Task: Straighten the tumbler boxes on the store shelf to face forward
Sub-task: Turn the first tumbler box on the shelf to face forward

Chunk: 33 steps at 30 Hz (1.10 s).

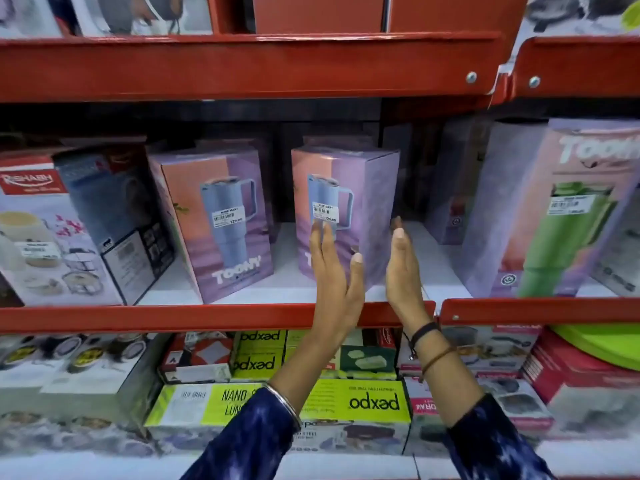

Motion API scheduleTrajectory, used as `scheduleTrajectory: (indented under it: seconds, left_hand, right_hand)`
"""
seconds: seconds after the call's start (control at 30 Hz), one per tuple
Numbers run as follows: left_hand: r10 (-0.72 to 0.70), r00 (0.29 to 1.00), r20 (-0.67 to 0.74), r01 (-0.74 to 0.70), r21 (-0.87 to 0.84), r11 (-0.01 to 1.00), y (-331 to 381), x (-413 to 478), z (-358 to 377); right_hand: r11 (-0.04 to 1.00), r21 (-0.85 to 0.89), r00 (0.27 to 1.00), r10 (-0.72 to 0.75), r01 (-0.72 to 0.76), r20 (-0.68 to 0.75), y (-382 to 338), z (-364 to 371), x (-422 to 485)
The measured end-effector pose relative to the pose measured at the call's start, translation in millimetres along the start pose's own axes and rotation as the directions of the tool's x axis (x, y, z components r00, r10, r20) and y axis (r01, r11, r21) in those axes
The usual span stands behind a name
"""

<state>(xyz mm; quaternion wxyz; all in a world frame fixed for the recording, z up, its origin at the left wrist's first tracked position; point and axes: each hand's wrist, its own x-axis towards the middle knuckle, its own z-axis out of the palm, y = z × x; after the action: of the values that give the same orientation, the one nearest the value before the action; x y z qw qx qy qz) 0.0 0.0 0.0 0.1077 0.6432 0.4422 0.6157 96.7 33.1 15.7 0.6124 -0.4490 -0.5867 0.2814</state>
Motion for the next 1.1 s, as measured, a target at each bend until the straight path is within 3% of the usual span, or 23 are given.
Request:
scheduleTrajectory:
  seconds: [0.07,0.17,0.33,0.53,0.77,0.9,1.0,1.1]
  left_hand:
    - [-0.128,0.992,-0.017,0.127,-0.047,0.991,2,1,3]
    - [-0.204,0.979,0.023,0.205,-0.092,0.974,7,0,6]
    - [-0.228,0.974,-0.016,0.223,-0.138,0.965,11,12,-3]
    - [-0.204,0.976,-0.083,0.174,-0.272,0.946,-1,31,-22]
    - [-0.081,0.992,-0.098,0.05,-0.281,0.958,-11,54,-44]
    - [-0.045,0.999,0.004,0.045,-0.178,0.983,-13,55,-47]
    - [-0.105,0.993,0.052,0.107,-0.024,0.994,-16,50,-49]
    - [-0.157,0.979,0.131,0.158,0.004,0.987,-24,49,-53]
  right_hand:
    - [0.983,0.13,0.991,0.129,-0.133,0.043,2,-1,10]
    - [0.948,0.219,0.971,0.214,-0.233,0.106,1,-6,19]
    - [0.932,0.322,0.983,0.136,-0.17,0.125,-3,-12,23]
    - [0.964,0.268,0.981,-0.047,-0.005,0.189,-7,-8,34]
    - [0.957,0.271,0.932,-0.007,-0.099,0.363,-15,-11,52]
    - [0.952,0.301,0.989,0.019,-0.063,0.147,-9,-9,55]
    - [0.97,0.243,1.0,-0.022,0.022,-0.003,-6,-10,49]
    - [0.988,0.135,0.995,-0.062,0.072,-0.081,-10,-8,43]
